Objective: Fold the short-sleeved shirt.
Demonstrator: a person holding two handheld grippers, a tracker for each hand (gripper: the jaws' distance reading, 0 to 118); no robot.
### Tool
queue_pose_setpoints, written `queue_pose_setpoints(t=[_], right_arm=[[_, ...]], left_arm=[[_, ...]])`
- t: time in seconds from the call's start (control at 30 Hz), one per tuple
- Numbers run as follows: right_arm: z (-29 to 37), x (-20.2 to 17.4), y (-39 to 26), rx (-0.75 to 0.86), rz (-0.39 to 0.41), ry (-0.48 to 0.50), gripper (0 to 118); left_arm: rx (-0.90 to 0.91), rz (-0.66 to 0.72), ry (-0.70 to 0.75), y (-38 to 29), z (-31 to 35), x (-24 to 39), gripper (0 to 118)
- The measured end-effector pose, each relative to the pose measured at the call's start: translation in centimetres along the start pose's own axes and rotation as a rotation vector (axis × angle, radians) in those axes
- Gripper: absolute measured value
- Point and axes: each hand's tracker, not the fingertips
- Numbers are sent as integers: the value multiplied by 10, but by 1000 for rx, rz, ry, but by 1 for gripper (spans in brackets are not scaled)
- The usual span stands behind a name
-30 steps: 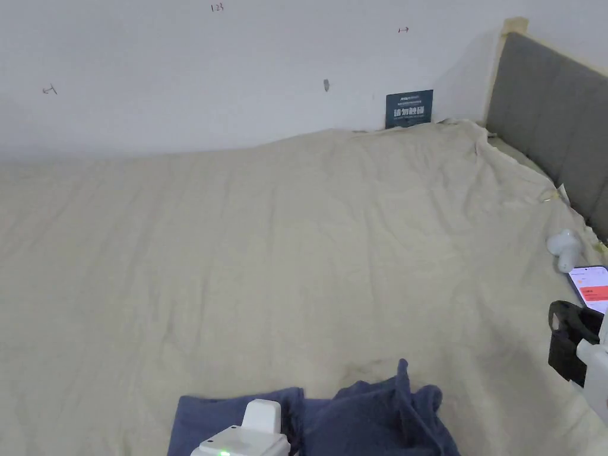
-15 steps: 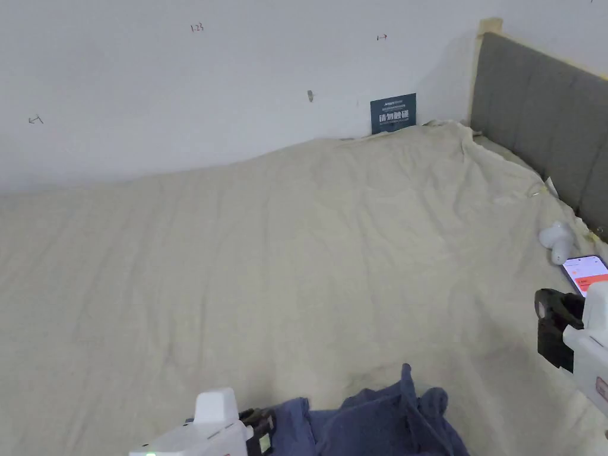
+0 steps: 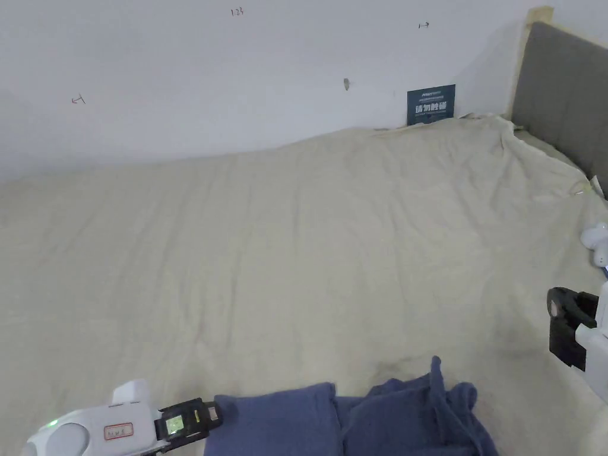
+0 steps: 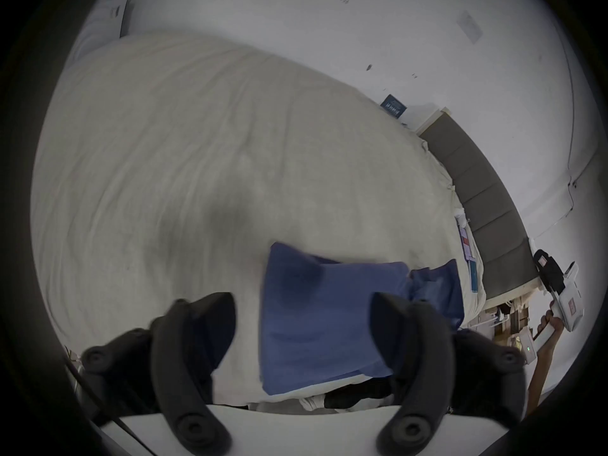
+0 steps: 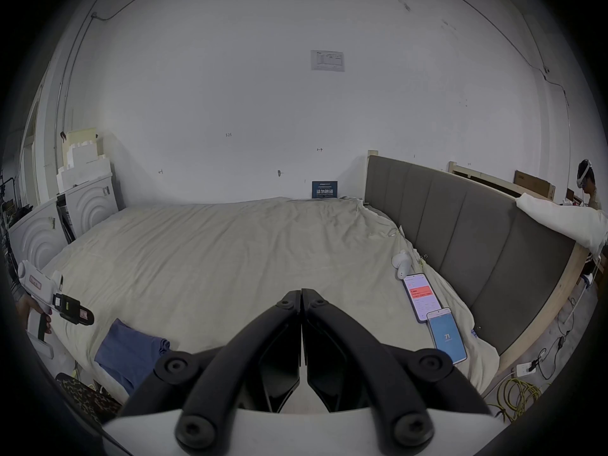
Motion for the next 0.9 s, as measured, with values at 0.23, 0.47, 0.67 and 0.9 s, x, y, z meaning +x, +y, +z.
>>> queue_pose_setpoints(t=[0.23,0.47,0.67,0.9], right_arm=[[0,-1,-1,-21,14,-9,0],[0,2,-3,-27,9,-24,0],[-3,1,-7,-33,1,-17,0],[-2,3,-6,-28,-13,-14,0]], left_arm=[[-75,-5,34,-12,-40,-6,88],[-85,-128,119,-28,-57,20,55],[-60,-186,155,-35,-60,32,25],[-43,-230,153,-36,-43,56,6]])
